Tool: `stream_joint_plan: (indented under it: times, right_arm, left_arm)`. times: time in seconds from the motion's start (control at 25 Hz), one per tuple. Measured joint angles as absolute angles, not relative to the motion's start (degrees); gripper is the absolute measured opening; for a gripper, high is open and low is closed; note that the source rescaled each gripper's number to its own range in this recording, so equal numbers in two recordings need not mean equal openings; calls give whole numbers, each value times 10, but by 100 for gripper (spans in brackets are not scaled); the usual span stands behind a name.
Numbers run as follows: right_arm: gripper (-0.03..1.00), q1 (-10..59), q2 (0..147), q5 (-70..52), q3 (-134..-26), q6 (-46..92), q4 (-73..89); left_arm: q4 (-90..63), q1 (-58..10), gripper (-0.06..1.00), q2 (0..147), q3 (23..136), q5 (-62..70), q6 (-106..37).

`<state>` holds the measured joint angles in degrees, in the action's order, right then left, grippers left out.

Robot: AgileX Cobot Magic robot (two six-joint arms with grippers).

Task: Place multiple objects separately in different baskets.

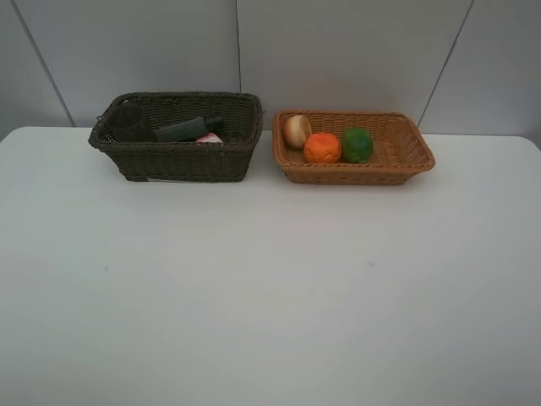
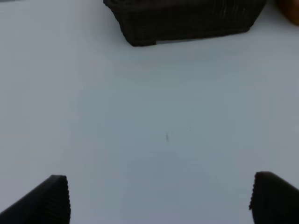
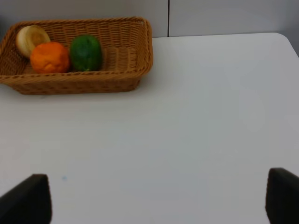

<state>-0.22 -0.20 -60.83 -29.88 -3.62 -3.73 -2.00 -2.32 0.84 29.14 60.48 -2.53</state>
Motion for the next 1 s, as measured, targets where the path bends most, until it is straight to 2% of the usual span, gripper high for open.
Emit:
stream_joint_plan:
  times: [1.0]
  right_arm:
    - [98, -2, -2, -608, -299, -36, -37]
  left_arm:
    - [-23, -23, 100, -4, 290, 606, -25]
